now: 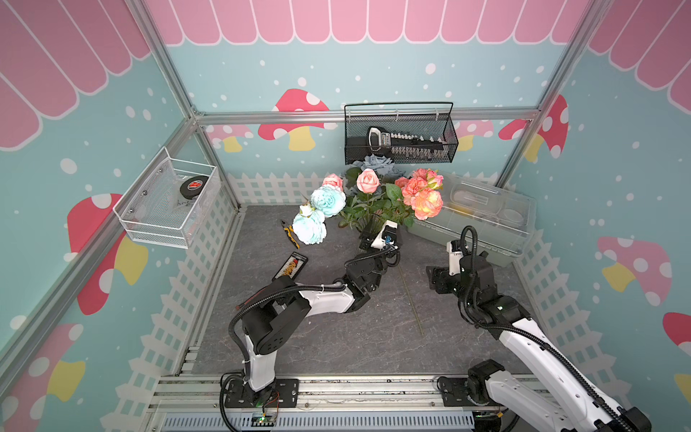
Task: Pick out pink flowers from the vase
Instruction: Pick up the flower from the vase.
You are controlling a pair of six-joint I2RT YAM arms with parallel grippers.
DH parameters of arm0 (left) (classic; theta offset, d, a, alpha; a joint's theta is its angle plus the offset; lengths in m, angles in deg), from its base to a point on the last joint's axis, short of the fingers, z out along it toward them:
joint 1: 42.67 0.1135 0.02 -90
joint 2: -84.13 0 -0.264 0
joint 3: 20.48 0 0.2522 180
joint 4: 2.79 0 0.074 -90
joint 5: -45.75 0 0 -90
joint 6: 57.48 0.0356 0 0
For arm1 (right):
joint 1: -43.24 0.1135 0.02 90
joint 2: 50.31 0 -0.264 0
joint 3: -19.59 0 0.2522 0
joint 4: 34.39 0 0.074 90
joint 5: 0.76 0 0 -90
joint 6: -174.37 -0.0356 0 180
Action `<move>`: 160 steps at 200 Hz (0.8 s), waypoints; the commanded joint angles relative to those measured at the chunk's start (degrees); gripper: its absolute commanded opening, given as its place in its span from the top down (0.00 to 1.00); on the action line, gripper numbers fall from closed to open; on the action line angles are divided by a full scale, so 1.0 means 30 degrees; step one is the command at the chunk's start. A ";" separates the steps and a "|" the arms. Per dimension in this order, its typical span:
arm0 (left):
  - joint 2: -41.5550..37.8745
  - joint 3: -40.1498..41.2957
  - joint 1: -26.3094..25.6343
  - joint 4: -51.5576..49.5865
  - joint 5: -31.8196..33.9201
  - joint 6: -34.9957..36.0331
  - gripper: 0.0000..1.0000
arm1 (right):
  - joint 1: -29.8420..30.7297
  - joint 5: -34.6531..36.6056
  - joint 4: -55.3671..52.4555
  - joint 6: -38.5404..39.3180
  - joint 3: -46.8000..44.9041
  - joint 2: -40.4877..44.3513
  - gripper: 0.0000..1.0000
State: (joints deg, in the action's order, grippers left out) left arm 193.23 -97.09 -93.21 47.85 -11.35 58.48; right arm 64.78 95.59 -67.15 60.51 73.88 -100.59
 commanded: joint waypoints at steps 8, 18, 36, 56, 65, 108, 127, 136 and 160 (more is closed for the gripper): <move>0.0545 -0.0843 0.0539 -0.0889 -0.0840 -0.0671 0.32 | 0.0134 -0.0156 -0.0202 0.0159 -0.0199 0.0141 0.26; 0.0533 -0.0886 0.0667 -0.1094 -0.1041 -0.0876 0.40 | 0.0111 -0.0170 -0.0268 0.0201 -0.0163 0.0258 0.26; 0.0316 -0.0759 0.0686 -0.1263 -0.1284 -0.0867 0.56 | 0.0112 -0.0295 -0.0383 0.0193 -0.0075 0.0437 0.26; 0.0008 -0.0565 0.0760 -0.1718 -0.1716 -0.1698 0.68 | 0.0113 -0.0385 -0.0404 0.0219 -0.0044 0.0559 0.26; -0.0078 -0.0520 0.0793 -0.1719 -0.1796 -0.1796 0.72 | 0.0115 -0.0418 -0.0403 0.0243 -0.0035 0.0560 0.26; -0.0409 -0.0550 0.0793 -0.2866 -0.2054 -0.1756 0.81 | 0.0100 -0.0630 -0.0376 0.0251 0.0046 0.0498 0.26; -0.0758 -0.0687 0.0822 -0.3354 -0.2230 -0.1566 0.89 | 0.0115 -0.0689 -0.0345 0.0264 0.0011 0.0616 0.26; -0.0850 -0.0726 0.0823 -0.3531 -0.2338 -0.1459 0.89 | 0.0100 -0.0717 -0.0345 0.0278 0.0010 0.0630 0.26; -0.0919 -0.0663 0.0831 -0.3700 -0.2107 -0.1331 0.62 | 0.0115 -0.0809 -0.0331 0.0252 -0.0091 0.0743 0.26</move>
State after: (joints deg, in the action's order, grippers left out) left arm 192.68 -98.51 -91.05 37.87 -17.10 53.73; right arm 64.78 93.95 -67.57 60.77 73.88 -99.56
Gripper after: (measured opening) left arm 0.276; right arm 0.743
